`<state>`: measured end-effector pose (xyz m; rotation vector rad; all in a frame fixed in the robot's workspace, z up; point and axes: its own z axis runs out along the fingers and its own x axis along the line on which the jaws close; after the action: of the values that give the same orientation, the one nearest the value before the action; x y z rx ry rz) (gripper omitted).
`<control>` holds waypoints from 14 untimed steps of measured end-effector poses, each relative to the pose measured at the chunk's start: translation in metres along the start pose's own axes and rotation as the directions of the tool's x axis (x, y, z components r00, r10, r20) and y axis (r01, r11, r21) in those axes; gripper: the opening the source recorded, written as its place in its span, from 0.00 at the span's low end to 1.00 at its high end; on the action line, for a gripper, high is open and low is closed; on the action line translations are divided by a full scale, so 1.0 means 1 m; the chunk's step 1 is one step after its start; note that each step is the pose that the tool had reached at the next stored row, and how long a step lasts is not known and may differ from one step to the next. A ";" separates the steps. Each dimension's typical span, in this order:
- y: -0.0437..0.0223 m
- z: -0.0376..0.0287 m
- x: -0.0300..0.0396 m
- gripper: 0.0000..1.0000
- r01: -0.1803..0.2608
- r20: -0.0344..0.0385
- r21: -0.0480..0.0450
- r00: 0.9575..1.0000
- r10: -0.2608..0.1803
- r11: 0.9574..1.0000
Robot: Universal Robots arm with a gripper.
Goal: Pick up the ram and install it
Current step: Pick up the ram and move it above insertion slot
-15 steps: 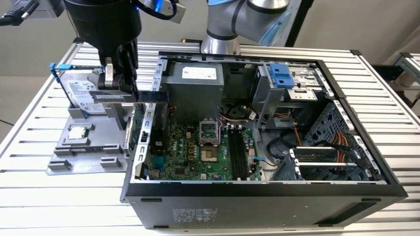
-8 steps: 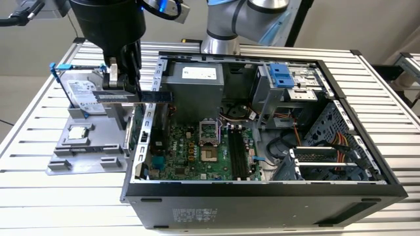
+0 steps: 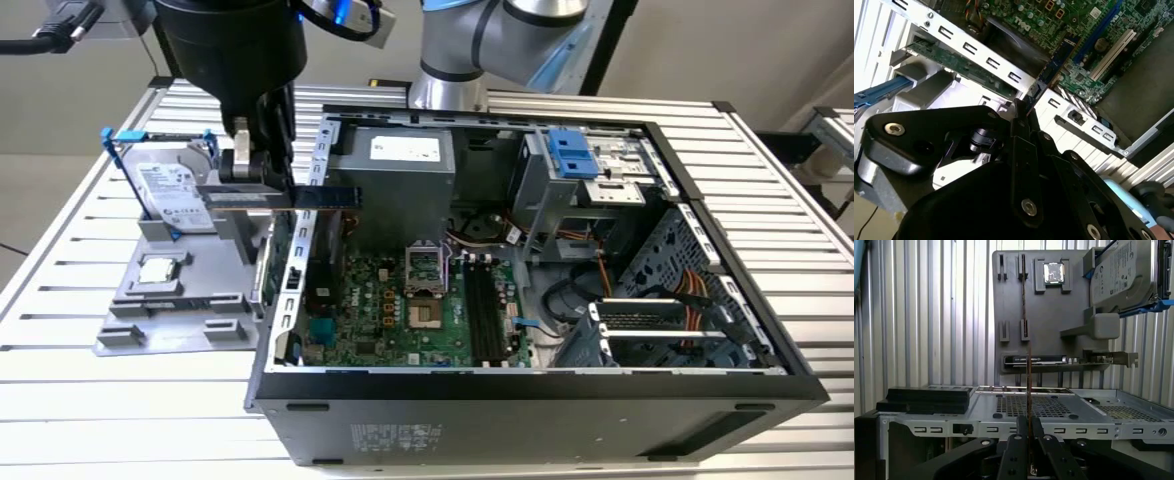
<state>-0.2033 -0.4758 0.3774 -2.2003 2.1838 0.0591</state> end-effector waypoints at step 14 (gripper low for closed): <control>-0.0106 0.0001 0.0001 0.00 0.000 0.000 0.000 1.000 0.000 1.000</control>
<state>-0.1928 -0.4758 0.3773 -2.2002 2.1838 0.0591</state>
